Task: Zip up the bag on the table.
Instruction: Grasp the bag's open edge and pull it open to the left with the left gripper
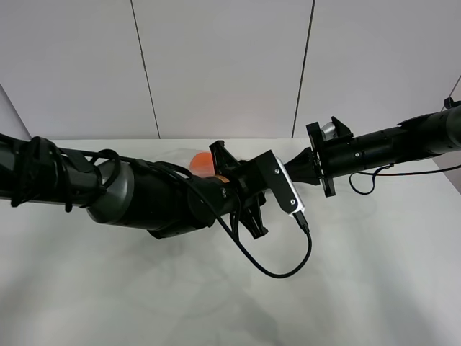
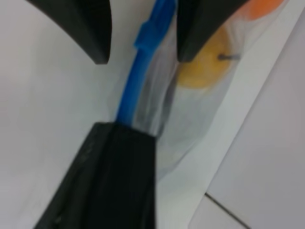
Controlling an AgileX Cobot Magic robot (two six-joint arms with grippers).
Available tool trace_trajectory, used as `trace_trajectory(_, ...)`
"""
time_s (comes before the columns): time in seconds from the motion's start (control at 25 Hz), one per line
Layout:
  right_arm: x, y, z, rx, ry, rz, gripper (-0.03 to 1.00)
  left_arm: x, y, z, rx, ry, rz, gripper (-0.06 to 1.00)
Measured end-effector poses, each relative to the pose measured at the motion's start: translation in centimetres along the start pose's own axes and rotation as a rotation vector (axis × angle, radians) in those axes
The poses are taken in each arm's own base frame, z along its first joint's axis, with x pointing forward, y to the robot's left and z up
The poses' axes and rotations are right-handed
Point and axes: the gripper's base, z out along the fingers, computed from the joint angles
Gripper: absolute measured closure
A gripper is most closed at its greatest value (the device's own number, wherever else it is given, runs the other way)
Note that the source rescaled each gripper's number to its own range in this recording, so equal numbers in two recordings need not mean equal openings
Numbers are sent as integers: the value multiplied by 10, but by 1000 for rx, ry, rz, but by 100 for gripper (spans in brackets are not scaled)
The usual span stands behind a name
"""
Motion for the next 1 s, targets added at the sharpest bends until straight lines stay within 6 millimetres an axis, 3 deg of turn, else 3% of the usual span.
trace_trajectory(0.84,0,0,0,-3,-3,1,97,-1,4,-1,-33,-5,-37,60)
trace_trajectory(0.92,0,0,0,-3,-3,1,97,-1,4,-1,-33,-5,-37,68)
trace_trajectory(1.0,0,0,0,-5,-5,3,97,-1,4,-1,-31,-5,-37,82)
